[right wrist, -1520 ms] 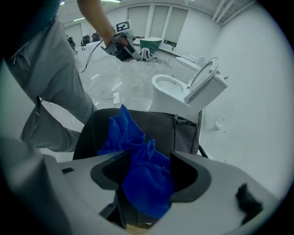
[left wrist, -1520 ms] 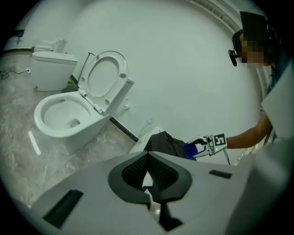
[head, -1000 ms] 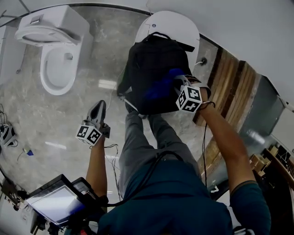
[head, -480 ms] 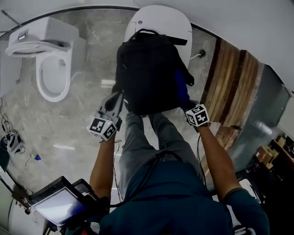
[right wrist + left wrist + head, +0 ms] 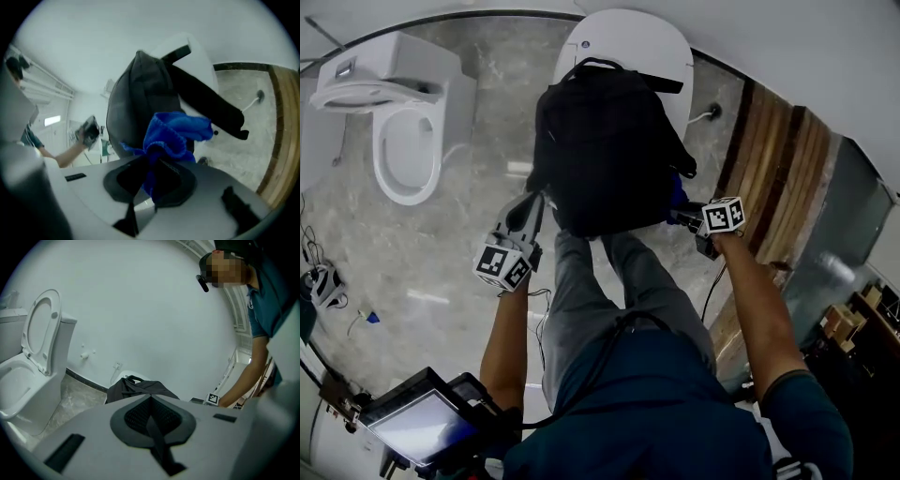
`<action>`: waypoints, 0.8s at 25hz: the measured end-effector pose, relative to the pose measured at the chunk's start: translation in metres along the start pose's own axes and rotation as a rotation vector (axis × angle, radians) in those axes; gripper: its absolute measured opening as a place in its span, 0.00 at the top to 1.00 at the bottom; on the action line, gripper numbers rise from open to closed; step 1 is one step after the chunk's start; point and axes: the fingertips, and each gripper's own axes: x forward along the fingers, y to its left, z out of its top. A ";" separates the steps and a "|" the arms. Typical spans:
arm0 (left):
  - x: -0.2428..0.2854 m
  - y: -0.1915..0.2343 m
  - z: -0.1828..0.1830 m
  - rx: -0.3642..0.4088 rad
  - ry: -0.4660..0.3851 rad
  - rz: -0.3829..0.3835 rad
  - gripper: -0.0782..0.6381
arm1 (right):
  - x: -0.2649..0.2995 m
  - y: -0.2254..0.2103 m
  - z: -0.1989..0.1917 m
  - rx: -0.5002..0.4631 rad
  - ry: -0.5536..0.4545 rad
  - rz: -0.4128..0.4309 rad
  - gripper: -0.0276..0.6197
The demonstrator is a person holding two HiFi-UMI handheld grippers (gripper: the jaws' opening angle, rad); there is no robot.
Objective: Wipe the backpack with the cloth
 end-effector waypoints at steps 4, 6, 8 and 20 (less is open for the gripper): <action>-0.008 0.002 -0.004 -0.012 -0.013 0.013 0.88 | -0.024 -0.008 0.117 0.177 -0.333 0.056 0.88; -0.013 0.004 -0.010 -0.021 -0.014 0.027 0.88 | -0.008 -0.006 0.162 0.146 -0.329 0.032 0.88; -0.017 0.006 -0.013 -0.030 -0.019 0.042 0.88 | 0.000 -0.008 0.206 0.131 -0.363 -0.028 0.88; -0.041 0.032 -0.007 -0.068 -0.088 0.093 0.88 | 0.059 0.101 0.363 -0.572 -0.026 -0.217 0.88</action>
